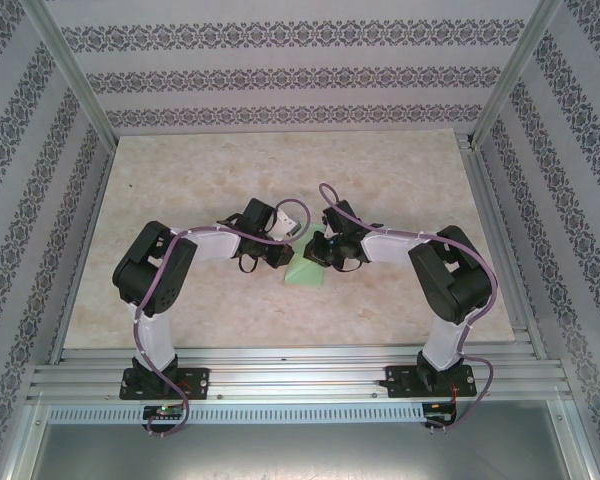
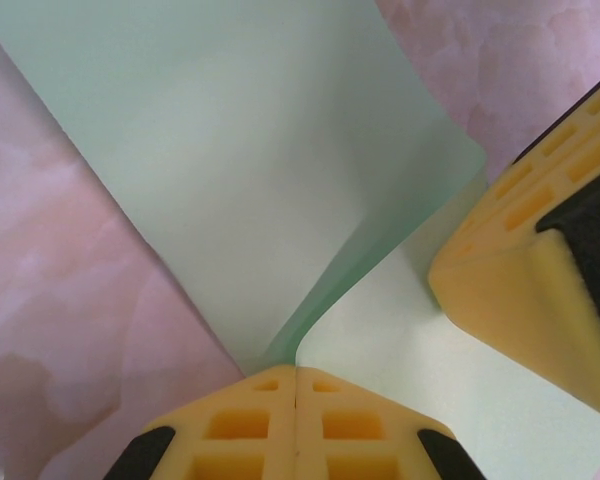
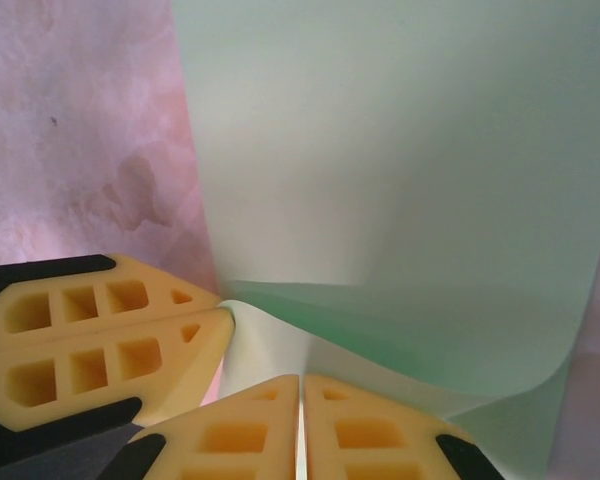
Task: Fold a paper plane with a square sheet of paper (fold left side to right side)
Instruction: Fold the triangle a second time at the center of the table.
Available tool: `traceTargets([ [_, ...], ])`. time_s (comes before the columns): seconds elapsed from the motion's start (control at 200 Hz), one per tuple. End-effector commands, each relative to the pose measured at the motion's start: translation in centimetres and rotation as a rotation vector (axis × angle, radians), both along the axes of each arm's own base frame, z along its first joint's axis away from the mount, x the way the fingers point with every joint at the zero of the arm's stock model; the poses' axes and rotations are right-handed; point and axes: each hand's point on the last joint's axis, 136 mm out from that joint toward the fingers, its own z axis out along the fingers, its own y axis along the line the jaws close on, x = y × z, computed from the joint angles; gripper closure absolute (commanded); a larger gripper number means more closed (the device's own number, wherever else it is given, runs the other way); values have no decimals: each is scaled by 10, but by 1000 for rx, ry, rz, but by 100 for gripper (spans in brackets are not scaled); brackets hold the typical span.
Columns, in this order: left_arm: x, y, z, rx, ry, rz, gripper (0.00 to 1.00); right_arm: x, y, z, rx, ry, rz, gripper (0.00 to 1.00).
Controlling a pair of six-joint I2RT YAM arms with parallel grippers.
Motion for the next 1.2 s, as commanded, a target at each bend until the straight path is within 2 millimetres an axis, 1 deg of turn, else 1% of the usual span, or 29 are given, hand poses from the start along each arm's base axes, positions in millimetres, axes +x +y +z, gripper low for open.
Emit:
traceTargets([
  [0.0,3,-8,2,-26,-15,-13,95,-1,-1,-7,-40,-1,13,90],
  [0.37,5,-10,3,-24,-14,-13,95,-4,-4,-14,-59,13,16,90],
  [0.814,7,-9,3,-13,-16,-11,95,-14,-16,-33,-138,58,26,89],
  [0.884,7,-9,8,-19,-22,-7,92,-16,-18,-35,-147,63,26,89],
  [0.944,7,-8,17,-29,-35,-3,89,-18,-20,-38,-155,69,25,90],
  [1.094,8,-3,53,-79,-80,26,78,-22,-25,-43,-173,77,18,89],
  [1.199,-2,0,78,-122,-93,36,76,-21,-25,-43,-172,72,17,89],
])
